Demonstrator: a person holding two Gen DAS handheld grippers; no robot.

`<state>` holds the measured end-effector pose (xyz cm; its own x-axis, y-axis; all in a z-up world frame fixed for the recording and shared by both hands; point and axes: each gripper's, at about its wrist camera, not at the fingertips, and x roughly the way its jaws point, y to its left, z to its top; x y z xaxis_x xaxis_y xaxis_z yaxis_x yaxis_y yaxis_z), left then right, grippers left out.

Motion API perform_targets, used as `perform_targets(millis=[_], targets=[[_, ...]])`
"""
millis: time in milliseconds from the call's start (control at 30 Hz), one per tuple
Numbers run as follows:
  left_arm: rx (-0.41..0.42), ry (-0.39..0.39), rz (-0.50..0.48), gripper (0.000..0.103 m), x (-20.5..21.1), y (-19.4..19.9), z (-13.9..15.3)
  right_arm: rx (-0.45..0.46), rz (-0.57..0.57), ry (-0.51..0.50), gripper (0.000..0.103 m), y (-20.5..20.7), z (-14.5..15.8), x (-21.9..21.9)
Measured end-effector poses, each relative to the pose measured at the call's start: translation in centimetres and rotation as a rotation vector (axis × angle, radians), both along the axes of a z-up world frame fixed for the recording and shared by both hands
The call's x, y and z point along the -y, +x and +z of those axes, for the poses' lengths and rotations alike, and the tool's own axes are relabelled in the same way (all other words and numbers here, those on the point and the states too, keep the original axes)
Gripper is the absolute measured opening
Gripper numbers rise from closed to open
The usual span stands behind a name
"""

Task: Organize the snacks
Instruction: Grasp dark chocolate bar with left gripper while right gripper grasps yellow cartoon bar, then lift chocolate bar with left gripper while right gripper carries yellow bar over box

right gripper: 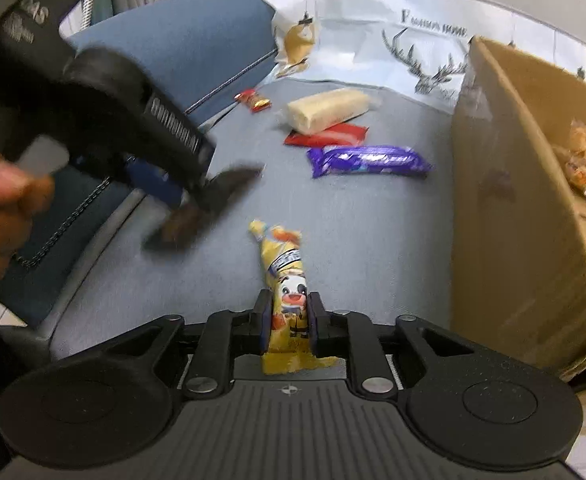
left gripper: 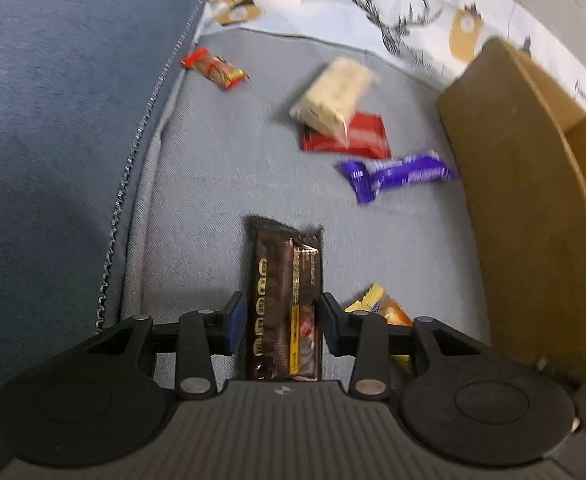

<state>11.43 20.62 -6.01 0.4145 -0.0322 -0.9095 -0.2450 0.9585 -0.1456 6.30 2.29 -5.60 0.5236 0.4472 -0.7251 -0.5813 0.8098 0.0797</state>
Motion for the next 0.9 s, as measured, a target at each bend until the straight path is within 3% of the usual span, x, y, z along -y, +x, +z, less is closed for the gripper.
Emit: perform_targets(millis=[100, 200, 467, 600, 733, 900], targets=[[-0.010, 0.019, -0.027, 0.052, 0.5, 0.2, -0.3, -0.012, -0.017, 0.017, 0.035, 0.7, -0.2, 0.3], [-0.027, 0.023, -0.047, 0.057, 0.8, 0.4, -0.7, -0.035, -0.011, 0.033, 0.035, 1.2, -0.5, 0.3], [-0.047, 0.083, -0.101, 0.057, 1.9, 0.7, -1.3, -0.056, 0.015, 0.003, 0.034, 1.6, -1.5, -0.5], [-0.038, 0.098, -0.095, 0.043, 1.8, 0.7, -1.1, -0.032, 0.034, -0.008, 0.015, 1.1, -1.2, -0.7], [-0.020, 0.098, -0.075, 0.043, 1.6, 0.5, -0.8, 0.023, 0.023, 0.011, 0.014, 0.7, -0.3, -0.3], [-0.029, 0.085, -0.067, 0.043, 1.5, 0.6, -0.9, 0.002, 0.009, -0.001, 0.014, 0.9, -0.6, -0.1]])
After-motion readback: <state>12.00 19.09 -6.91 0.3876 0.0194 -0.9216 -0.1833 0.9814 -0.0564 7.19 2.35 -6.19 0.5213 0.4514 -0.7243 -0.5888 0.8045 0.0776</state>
